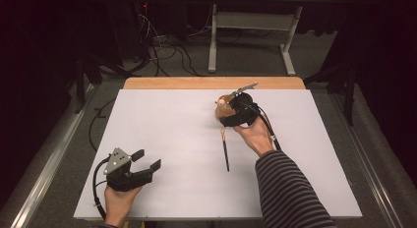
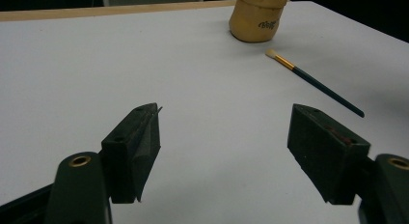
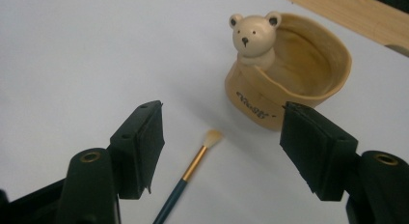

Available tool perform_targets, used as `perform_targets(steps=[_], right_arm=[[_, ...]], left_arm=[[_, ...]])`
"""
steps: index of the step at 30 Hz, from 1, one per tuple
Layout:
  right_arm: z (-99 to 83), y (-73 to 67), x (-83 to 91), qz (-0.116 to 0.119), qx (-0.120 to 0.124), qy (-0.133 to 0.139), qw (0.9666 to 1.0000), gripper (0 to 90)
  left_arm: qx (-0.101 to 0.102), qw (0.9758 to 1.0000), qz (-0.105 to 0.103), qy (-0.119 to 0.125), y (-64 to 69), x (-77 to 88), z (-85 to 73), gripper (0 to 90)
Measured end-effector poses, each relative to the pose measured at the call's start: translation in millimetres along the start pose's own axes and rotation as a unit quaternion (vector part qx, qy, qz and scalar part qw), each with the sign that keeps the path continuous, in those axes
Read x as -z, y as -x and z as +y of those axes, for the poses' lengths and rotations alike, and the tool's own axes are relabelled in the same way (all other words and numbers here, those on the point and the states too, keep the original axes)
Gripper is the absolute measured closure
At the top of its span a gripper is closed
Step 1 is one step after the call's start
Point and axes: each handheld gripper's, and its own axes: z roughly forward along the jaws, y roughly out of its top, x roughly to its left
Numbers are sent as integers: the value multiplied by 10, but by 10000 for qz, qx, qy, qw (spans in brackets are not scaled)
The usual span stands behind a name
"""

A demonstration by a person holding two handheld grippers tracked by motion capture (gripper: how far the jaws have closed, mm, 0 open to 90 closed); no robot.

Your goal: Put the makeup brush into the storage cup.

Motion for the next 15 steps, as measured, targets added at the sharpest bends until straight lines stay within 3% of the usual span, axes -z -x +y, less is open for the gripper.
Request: perform_targets(steps=[2,15], right_arm=[[4,0,-33,-9,24,-184,9998,341],[34,-17,-127,-63,21,-731,9973,346]], left_arm=[[1,10000,-1,0,0,0,0,279],[-6,10000,0,-3,1,0,1,279]])
